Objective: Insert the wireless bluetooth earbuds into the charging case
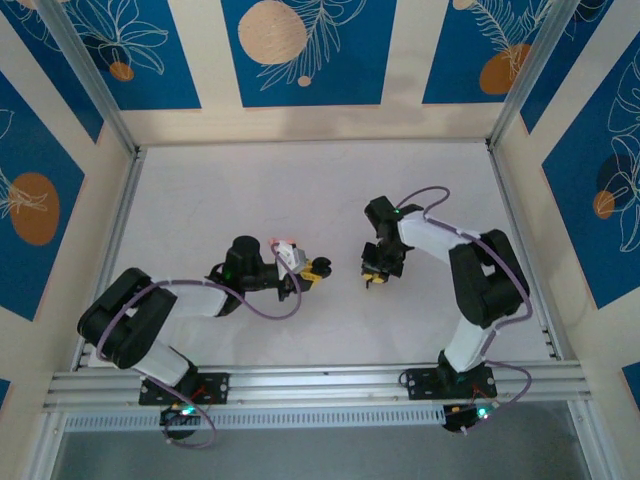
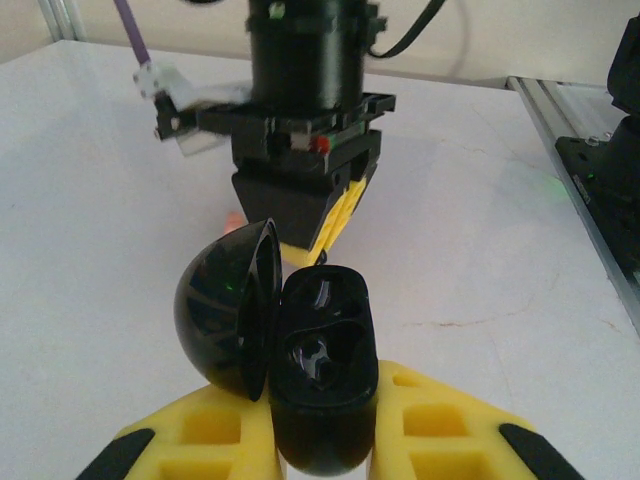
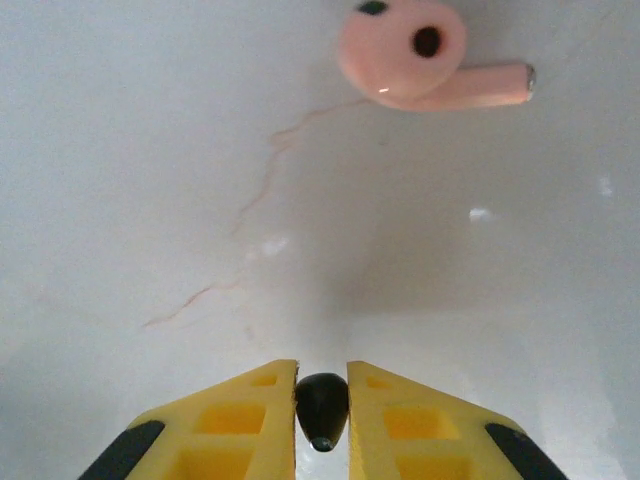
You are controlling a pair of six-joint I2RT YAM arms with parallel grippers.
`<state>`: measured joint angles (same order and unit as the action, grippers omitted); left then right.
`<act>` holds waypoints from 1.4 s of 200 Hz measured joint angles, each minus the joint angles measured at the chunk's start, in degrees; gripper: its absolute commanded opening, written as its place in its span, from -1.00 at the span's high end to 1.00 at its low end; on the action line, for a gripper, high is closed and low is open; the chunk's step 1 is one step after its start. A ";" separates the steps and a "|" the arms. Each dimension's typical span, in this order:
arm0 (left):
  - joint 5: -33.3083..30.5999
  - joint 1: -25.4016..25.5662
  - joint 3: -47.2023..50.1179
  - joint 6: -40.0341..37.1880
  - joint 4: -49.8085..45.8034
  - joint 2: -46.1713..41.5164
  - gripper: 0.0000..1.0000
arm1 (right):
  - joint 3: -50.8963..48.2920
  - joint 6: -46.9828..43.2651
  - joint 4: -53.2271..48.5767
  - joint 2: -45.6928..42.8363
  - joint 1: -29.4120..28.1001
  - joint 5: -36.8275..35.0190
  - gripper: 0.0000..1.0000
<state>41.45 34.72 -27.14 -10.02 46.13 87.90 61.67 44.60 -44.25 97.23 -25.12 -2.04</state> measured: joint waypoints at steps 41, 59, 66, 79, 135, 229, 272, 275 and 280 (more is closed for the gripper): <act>-0.07 0.04 -0.11 2.05 5.33 5.11 0.62 | -5.68 0.87 7.54 -12.00 -1.60 -1.46 0.63; -0.52 0.28 -0.42 2.71 7.06 7.06 0.62 | -8.57 1.29 11.23 -16.09 -2.16 -2.12 0.63; -0.72 0.33 -0.59 3.15 7.98 7.80 0.62 | -9.68 1.51 12.68 -17.57 -2.34 -2.34 0.63; -1.20 0.44 -0.83 4.04 9.88 9.03 0.62 | -11.63 1.77 15.72 -19.91 -2.71 -2.47 0.63; -2.36 0.66 -1.62 9.79 18.95 14.03 0.63 | -16.81 2.40 29.77 -24.46 -6.25 -2.45 0.63; -2.80 0.70 -2.08 13.14 22.77 14.67 0.63 | -18.03 0.44 40.92 -28.09 -10.91 -3.61 0.63; -3.21 0.70 -2.12 14.64 25.00 14.71 0.62 | -19.80 0.09 42.86 -28.22 -11.96 -3.80 0.63; -3.26 0.70 -2.14 14.67 25.07 14.71 0.62 | -19.85 0.07 42.97 -28.22 -12.02 -3.80 0.63; -3.26 0.70 -2.19 14.78 25.18 14.71 0.62 | -19.93 -0.09 43.17 -28.22 -12.13 -3.80 0.63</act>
<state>38.20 35.42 -29.32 4.75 71.31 102.61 41.74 44.51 -1.08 69.01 -37.26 -5.85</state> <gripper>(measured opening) 0.190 0.188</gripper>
